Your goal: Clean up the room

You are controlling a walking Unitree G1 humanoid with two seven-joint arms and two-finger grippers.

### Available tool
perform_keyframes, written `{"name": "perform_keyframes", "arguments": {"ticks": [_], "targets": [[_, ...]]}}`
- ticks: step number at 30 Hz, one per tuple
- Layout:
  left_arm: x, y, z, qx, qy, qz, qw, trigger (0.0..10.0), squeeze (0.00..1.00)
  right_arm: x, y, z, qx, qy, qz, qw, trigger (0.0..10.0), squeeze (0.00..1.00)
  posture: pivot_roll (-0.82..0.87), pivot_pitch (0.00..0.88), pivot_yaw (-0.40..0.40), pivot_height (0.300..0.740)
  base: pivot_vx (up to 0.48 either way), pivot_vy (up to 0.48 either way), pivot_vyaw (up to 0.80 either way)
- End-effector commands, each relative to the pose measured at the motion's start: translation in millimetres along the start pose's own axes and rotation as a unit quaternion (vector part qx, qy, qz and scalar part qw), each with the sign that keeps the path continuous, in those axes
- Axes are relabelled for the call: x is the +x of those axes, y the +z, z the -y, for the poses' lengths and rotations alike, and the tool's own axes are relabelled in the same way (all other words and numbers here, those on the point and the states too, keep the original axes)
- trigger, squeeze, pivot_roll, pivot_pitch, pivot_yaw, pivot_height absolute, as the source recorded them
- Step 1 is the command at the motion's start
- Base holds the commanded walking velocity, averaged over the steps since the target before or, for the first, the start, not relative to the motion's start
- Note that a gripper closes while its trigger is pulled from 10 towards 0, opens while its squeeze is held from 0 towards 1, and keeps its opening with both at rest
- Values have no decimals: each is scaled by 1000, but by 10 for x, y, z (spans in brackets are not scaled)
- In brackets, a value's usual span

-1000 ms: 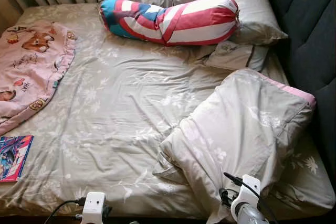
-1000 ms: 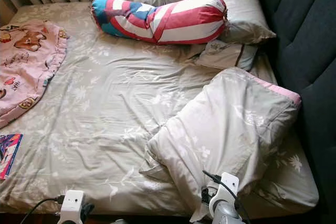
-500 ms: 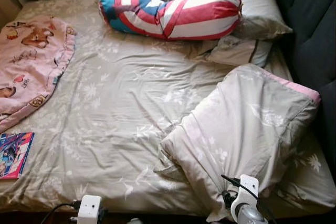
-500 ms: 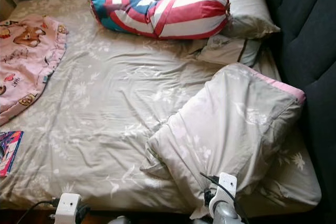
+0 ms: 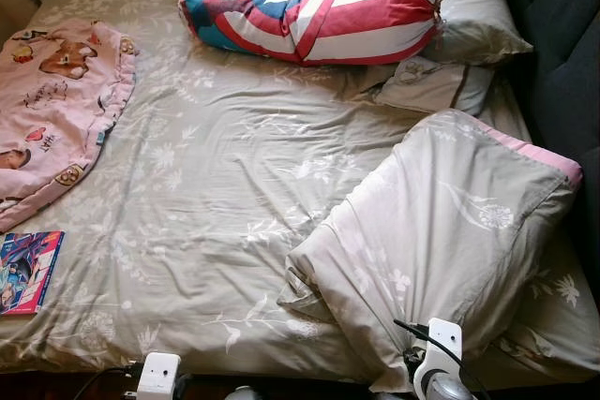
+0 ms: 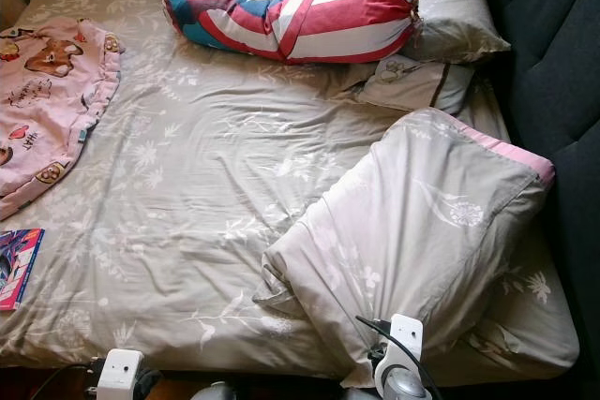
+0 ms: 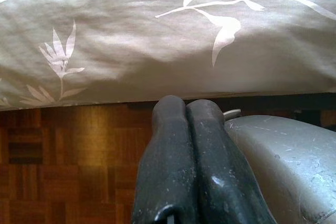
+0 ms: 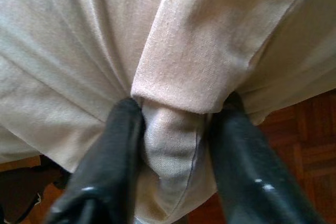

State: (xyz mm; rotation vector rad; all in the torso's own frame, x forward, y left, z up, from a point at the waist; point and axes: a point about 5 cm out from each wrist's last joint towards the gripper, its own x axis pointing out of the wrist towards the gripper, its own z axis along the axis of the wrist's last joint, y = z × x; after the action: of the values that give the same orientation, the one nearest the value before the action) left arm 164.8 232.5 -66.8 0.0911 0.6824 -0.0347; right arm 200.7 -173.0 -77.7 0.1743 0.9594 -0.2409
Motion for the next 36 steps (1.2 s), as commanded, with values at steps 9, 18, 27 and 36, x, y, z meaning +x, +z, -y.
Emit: {"name": "perform_keyframes", "arguments": {"ticks": [9,18,27,36], "targets": [[-45,-115,-6,5,-2,-29,1000,10000,0,-93,-579,97,-8,-13,-102,995,0,0,104,297,85,740,0,0,0],[-17,-90,25,2,-3,-28,1000,10000,0,-86,-551,100,-15,-11,-98,995,0,0,100,284,80,740,0,0,0],[5,-70,58,2,-4,-26,1000,10000,0,-86,-550,164,-22,-17,-99,995,0,0,97,273,73,740,0,0,0],[82,21,98,0,-3,-25,1000,10000,0,-59,-417,237,-14,-31,-73,997,0,0,60,229,58,740,0,0,0]]}}
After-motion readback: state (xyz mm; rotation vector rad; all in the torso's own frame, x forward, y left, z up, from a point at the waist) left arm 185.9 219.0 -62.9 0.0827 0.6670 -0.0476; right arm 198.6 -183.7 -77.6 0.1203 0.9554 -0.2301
